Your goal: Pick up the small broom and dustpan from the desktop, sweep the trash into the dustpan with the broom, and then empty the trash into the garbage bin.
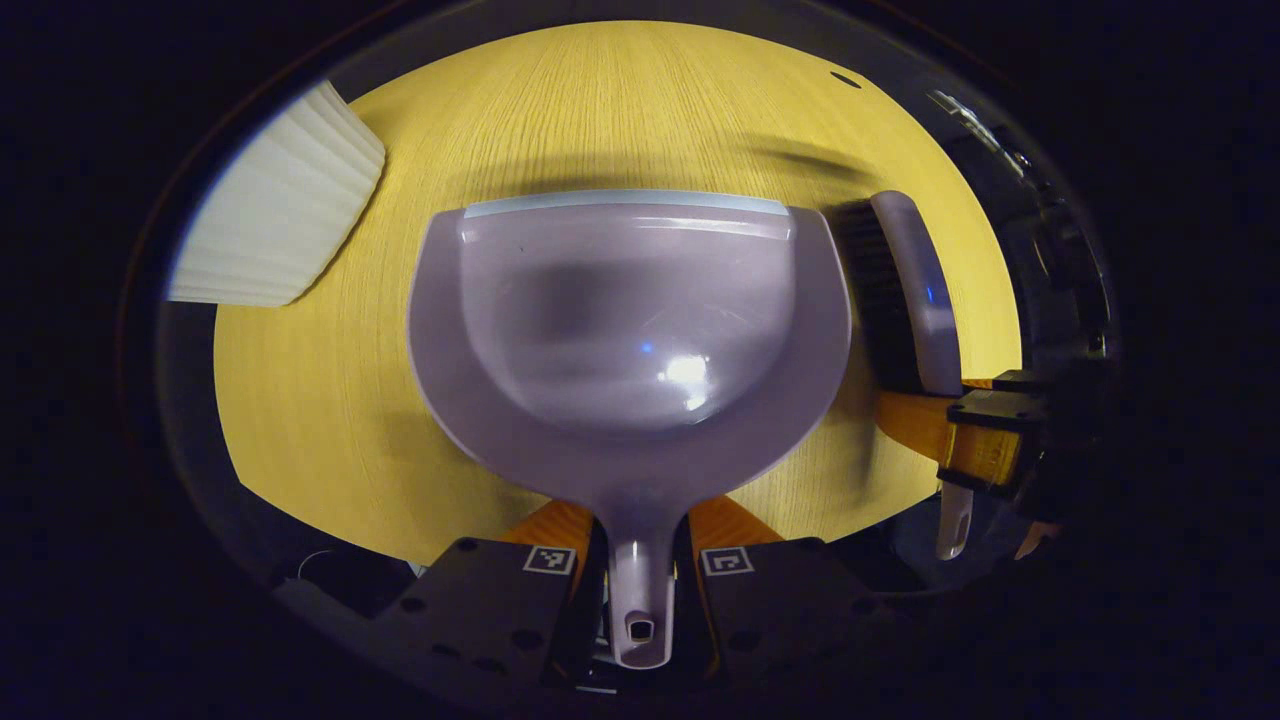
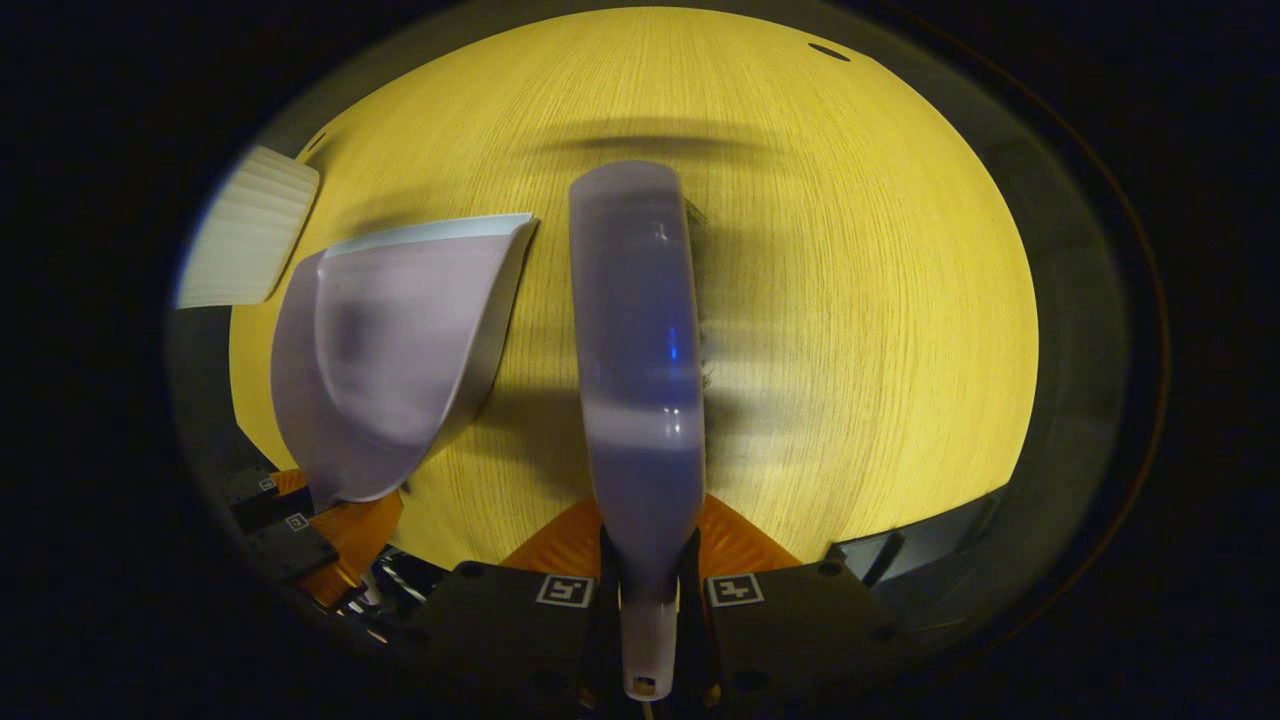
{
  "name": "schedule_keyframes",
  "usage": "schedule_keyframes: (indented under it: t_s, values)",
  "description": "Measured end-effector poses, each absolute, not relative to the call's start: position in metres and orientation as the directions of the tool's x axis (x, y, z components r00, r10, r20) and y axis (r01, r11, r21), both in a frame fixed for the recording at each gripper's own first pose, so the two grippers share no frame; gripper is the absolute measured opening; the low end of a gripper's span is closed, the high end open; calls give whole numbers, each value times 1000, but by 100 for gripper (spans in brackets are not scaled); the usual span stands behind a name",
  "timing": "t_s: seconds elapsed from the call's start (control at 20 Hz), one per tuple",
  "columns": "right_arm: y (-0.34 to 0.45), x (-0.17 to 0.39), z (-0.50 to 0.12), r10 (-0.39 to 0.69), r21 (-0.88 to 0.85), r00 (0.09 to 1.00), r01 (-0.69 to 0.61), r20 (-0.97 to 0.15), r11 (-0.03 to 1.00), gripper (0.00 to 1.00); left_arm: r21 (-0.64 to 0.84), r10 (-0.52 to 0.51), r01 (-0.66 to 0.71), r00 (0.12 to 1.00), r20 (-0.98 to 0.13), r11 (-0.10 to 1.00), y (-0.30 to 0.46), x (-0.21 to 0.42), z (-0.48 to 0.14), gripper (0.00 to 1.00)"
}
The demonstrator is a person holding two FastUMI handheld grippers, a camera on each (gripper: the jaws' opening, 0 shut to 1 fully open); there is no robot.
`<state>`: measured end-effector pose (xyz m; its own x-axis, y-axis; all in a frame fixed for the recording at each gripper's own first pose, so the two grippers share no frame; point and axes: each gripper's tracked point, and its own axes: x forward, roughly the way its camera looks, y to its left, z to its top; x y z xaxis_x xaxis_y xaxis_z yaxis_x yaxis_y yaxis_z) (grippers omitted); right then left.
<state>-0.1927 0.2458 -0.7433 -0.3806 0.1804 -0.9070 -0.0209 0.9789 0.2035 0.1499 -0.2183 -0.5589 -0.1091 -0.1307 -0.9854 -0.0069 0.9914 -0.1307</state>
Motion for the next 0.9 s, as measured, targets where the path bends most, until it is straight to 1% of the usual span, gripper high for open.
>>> schedule_keyframes:
  t_s: [0.05, 0.1, 0.15, 0.2, 0.25, 0.3, 0.35, 0.5, 0.55, 0.65, 0.7, 0.75, 0.8, 0.9]
  values:
    - [245, -192, -744, 176, 197, -380, -17, -908, 980, 29, -115, -113, 13, -102, -988, 993, -216, 152, -556, 33]
    - [244, -193, -743, 175, 195, -382, -15, -907, 981, 30, -101, -97, 38, -94, -991, 994, -215, 154, -554, 53]
    - [245, -193, -742, 176, 196, -384, -12, -906, 981, 30, -91, -86, 54, -84, -993, 994, -212, 155, -553, 59]
    - [245, -192, -738, 182, 201, -382, -9, -906, 980, 39, -84, -79, 61, -78, -994, 995, -212, 156, -549, 62]
    - [246, -189, -735, 192, 208, -371, -2, -908, 978, 32, -93, -89, 69, -61, -994, 993, -214, 159, -547, 64]
    - [248, -187, -731, 202, 215, -364, 7, -909, 977, 40, -98, -95, 76, -47, -994, 992, -215, 158, -545, 80]
    - [246, -186, -725, 195, 210, -361, 0, -912, 978, 43, -86, -83, 81, -35, -996, 993, -212, 155, -544, 85]
    - [245, -183, -716, 186, 200, -318, -10, -930, 980, 92, -105, -104, 92, -15, -994, 990, -216, 150, -535, 86]
    - [245, -182, -711, 192, 202, -306, -2, -933, 979, 98, -117, -117, 87, -11, -993, 989, -217, 148, -531, 86]
    - [244, -178, -696, 212, 218, -272, 10, -939, 976, 99, -130, -132, 80, 15, -991, 988, -218, 144, -522, 86]
    - [244, -174, -685, 231, 235, -249, 13, -941, 972, 99, -118, -122, 78, 47, -991, 990, -216, 144, -515, 86]
    - [245, -172, -672, 249, 254, -220, 7, -943, 967, 94, -92, -101, 89, 95, -990, 992, -212, 146, -508, 86]
    - [243, -168, -658, 259, 265, -189, -5, -947, 964, 98, -65, -79, 98, 145, -986, 993, -208, 148, -497, 86]
    - [236, -161, -629, 275, 279, -111, -19, -955, 960, 98, -65, -89, 106, 237, -967, 992, -210, 145, -468, 86]
